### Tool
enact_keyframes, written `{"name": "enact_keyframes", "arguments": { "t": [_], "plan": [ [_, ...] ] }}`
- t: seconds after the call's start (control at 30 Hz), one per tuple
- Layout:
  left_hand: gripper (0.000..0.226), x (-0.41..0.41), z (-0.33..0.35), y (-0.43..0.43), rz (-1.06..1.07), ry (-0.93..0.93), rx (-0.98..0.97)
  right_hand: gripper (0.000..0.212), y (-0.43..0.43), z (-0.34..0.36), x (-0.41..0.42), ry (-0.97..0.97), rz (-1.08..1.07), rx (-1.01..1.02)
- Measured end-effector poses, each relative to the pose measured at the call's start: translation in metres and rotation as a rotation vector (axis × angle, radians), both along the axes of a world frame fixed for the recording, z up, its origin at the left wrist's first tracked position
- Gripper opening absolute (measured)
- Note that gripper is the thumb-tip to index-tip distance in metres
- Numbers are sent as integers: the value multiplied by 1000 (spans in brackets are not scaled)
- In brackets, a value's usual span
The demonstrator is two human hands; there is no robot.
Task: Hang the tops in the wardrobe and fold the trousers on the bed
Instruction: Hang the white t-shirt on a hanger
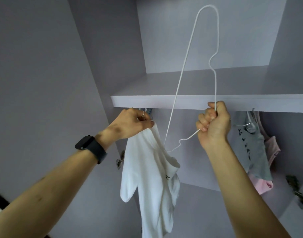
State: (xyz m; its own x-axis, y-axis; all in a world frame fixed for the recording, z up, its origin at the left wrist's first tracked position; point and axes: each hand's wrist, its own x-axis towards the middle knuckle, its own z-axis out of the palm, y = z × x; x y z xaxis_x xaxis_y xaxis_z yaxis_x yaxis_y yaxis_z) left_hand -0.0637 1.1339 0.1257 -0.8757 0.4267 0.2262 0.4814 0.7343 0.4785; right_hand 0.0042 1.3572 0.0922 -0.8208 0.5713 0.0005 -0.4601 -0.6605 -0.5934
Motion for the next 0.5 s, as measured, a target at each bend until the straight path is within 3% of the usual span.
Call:
{"name": "enact_keyframes", "arguments": {
  "t": [0.27, 0.5],
  "plan": [
    [12, -2, 16, -1, -12, -16, 55, 24, -22, -53, -28, -129, 106, 74],
    [15, -8, 35, -28, 60, -11, 164, 17, -24, -103, -38, -332, 154, 463]
  ]
}}
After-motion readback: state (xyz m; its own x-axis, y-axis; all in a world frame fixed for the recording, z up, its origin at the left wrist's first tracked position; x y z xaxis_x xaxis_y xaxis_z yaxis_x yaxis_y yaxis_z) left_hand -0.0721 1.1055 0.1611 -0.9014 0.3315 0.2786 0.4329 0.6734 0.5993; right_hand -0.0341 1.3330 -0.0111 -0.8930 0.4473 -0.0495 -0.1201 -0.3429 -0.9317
